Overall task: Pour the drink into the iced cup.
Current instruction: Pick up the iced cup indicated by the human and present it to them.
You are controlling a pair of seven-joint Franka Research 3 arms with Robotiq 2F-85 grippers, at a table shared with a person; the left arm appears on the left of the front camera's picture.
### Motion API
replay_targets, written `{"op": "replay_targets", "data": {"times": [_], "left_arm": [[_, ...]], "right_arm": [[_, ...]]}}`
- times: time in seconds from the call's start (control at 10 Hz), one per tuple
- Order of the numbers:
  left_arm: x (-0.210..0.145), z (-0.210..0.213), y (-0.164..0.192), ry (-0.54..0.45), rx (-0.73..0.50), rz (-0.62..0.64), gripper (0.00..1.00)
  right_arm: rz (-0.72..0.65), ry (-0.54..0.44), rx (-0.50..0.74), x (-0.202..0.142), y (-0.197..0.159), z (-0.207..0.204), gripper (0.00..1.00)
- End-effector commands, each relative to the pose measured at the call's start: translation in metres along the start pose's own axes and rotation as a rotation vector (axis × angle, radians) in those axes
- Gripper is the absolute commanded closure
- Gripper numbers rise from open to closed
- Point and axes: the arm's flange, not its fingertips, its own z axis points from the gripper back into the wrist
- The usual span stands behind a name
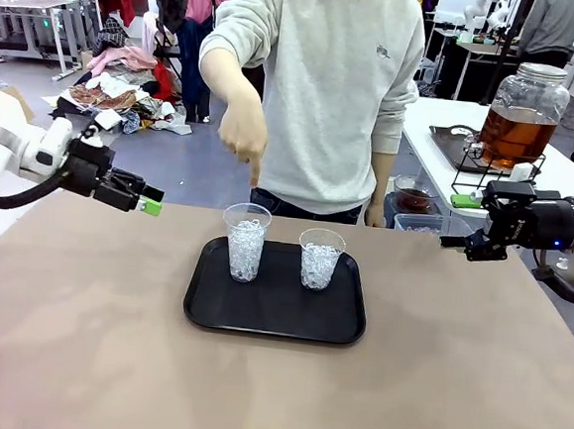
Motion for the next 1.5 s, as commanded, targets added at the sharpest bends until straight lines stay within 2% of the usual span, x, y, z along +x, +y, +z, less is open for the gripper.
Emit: {"op": "replay_targets", "data": {"times": [0.0,0.2,0.4,0.6,0.7,1.2,1.4], "left_arm": [[-0.012,-0.016,0.009,-0.034,-0.009,-0.168,0.00],[-0.017,-0.031,0.023,-0.060,-0.083,-0.232,0.00],[-0.022,-0.051,0.028,-0.076,-0.054,-0.259,0.00],[-0.025,-0.058,0.031,-0.091,0.017,-0.198,0.00],[-0.025,-0.052,0.026,-0.054,-0.061,-0.236,0.00],[-0.027,-0.056,0.028,-0.055,-0.049,-0.227,0.00],[-0.032,-0.066,0.021,-0.102,-0.010,-0.196,0.00]], "right_arm": [[0.001,-0.005,-0.001,0.000,0.000,0.000,0.00],[0.001,-0.005,-0.001,0.000,0.000,0.000,0.00],[0.001,-0.005,-0.001,0.000,0.000,0.000,0.00],[0.001,-0.005,-0.001,0.000,0.000,0.000,0.00],[0.001,-0.005,-0.001,0.000,0.000,0.000,0.00],[0.001,-0.005,-0.001,0.000,0.000,0.000,0.00],[0.001,-0.005,-0.001,0.000,0.000,0.000,0.00]]}}
